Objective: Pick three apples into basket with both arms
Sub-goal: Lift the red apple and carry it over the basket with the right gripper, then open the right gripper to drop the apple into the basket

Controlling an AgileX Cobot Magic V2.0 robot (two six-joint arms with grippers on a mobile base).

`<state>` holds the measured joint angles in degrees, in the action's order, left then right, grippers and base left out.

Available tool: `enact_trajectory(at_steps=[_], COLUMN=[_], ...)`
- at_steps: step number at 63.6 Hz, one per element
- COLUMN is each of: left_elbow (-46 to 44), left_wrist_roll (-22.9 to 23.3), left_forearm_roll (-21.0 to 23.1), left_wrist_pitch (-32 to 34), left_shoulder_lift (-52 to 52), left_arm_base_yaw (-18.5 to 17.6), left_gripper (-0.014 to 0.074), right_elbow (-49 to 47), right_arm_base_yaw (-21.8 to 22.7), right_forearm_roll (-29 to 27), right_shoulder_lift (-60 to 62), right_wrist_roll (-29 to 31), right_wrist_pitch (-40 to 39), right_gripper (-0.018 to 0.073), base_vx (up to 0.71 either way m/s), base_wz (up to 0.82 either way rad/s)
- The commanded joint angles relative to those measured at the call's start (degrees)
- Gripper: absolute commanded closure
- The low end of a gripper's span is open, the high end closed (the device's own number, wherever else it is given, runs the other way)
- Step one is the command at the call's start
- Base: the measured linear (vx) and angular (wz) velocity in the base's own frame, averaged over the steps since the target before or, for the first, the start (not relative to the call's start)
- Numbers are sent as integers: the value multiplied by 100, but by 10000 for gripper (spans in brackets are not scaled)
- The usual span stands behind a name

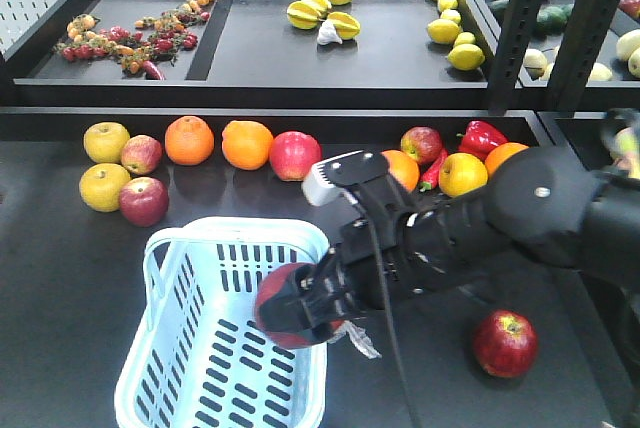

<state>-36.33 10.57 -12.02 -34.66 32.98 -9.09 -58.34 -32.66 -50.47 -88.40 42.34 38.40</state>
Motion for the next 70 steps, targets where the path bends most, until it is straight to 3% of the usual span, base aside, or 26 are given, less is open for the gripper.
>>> enact_trajectory(at_steps=[1,14,34,53,62,70], left_elbow=[-144,-144,-144,-144,-144,-144], left_wrist_roll=[54,54,54,54,54,54], left_forearm_roll=[-48,-48,-48,-48,-48,-48], left_wrist_pitch=[349,349,349,349,349,349], left_shoulder_lift=[19,19,19,19,19,19], left_arm_base_yaw=[-6,-6,-6,-6,-6,-6], left_gripper=[9,9,9,9,9,9], right_elbow=[-202,-202,-202,-202,-202,-202], right_arm_base_yaw=[-162,-749,-739,-733,-728,-728], right_forearm_roll=[-545,-552,-575,-511,296,1956], right_shoulder_lift=[-17,-303,-321,-253,29,402], right_wrist_roll=[626,965,1073,868,79,-1216], right_wrist_pitch=[-222,-1010,-1186,-1117,-1002,-785], right_gripper=[291,195,-97,-85,-60,-41], base_vx=[0,0,0,0,0,0], base_wz=[0,0,0,0,0,0])
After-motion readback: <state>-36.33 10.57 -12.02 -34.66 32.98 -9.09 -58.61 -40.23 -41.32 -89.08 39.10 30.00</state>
